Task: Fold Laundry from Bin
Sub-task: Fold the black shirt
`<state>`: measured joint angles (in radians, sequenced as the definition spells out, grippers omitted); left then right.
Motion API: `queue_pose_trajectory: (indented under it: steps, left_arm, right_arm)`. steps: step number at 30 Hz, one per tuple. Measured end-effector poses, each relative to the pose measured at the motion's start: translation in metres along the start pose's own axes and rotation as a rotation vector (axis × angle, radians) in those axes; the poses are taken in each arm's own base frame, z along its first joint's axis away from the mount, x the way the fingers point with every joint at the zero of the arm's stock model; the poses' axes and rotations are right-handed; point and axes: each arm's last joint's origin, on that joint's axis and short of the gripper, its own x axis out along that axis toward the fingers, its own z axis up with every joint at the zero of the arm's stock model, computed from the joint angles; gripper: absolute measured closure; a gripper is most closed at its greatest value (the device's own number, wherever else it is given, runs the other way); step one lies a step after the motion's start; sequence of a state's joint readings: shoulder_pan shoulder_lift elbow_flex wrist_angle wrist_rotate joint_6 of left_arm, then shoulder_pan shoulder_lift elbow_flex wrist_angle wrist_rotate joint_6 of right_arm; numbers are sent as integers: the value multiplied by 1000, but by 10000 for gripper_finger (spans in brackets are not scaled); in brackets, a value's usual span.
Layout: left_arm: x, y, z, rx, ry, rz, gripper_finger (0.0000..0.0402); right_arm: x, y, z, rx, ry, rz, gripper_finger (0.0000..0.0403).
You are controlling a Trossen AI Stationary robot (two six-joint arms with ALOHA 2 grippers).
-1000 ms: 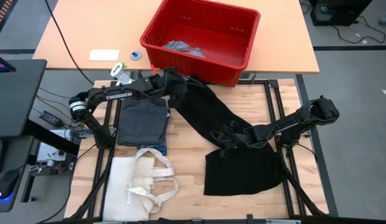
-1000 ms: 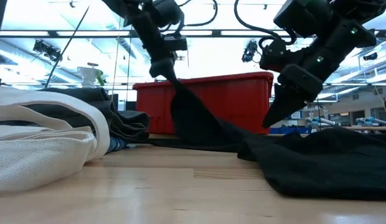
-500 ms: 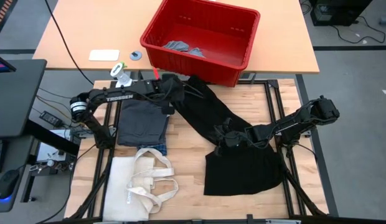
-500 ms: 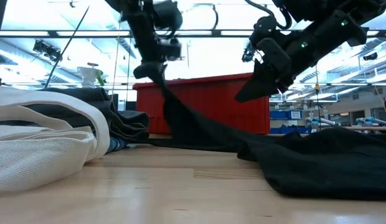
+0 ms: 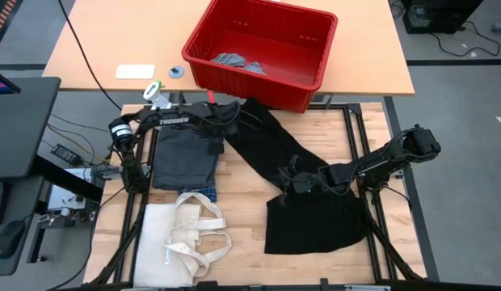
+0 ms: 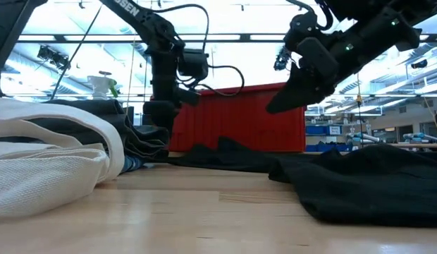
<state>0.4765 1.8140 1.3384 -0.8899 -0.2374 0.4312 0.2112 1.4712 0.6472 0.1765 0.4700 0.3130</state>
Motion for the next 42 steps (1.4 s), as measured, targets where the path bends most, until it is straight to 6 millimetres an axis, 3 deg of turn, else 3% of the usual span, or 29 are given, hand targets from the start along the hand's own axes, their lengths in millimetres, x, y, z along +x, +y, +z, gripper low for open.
queue_pose_trajectory:
  steps: [8, 15, 20, 28, 34, 42]
  left_arm:
    - [-17, -2, 18, -1, -198, 79, 258]
    - [7, 9, 29, 70, -213, 159, 258]
    - [35, 43, 15, -25, -148, 193, 258]
    - [51, 98, -28, -339, -282, -109, 257]
    - [58, 101, -30, -447, -302, -187, 257]
    - [82, 94, -24, -471, -259, -218, 257]
  right_arm:
    - [2, -7, -2, -14, 21, -76, 313]
    - [2, -8, -3, -11, 27, -78, 313]
    - [2, -6, -3, -15, 32, -64, 313]
    - [1, -7, -5, -37, 50, -65, 313]
    - [2, -9, -4, -46, 47, -71, 313]
    - [2, -9, -4, -43, 46, -70, 313]
